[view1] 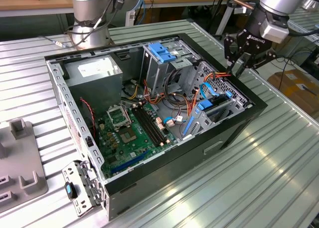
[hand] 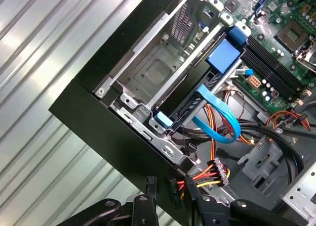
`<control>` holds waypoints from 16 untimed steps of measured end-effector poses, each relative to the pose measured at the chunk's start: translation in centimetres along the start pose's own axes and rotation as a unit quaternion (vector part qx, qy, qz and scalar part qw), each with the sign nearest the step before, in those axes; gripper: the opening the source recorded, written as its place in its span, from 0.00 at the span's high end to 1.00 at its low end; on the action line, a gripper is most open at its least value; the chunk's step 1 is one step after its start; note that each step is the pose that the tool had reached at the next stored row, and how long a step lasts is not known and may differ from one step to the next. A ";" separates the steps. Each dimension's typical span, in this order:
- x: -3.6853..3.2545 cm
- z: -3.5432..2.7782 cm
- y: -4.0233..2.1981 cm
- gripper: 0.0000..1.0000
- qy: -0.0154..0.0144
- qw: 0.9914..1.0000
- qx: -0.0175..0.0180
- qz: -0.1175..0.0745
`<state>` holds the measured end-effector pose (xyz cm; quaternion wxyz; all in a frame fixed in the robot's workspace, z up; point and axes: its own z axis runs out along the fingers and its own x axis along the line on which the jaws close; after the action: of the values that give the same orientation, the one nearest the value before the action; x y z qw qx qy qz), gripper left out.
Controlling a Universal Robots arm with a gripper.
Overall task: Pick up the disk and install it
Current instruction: 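Insert the second disk wire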
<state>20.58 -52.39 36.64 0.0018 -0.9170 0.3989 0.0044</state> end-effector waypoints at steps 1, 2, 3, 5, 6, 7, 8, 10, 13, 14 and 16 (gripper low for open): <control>0.01 0.01 -0.01 0.64 0.000 1.000 0.000 -0.011; 0.02 0.01 -0.02 0.64 0.000 1.000 0.000 -0.018; 0.02 0.01 -0.02 0.64 0.000 1.000 0.000 -0.029; 0.02 0.01 -0.02 0.64 0.000 1.000 0.000 -0.030; 0.02 0.01 -0.02 0.64 0.000 1.000 0.000 -0.030; 0.02 0.01 -0.02 0.64 0.000 1.000 0.000 -0.030; 0.02 -0.02 -0.02 0.64 0.000 1.000 -0.001 -0.030; 0.02 -0.09 -0.02 0.64 0.000 1.000 -0.001 -0.030; 0.02 -0.10 -0.02 0.64 0.000 1.000 -0.001 -0.030; 0.02 -0.10 -0.02 0.64 0.001 1.000 -0.001 -0.030; 0.01 -0.11 -0.01 0.64 0.001 1.000 0.000 -0.031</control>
<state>20.59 -52.39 36.75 0.0014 -0.9288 0.3706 0.0031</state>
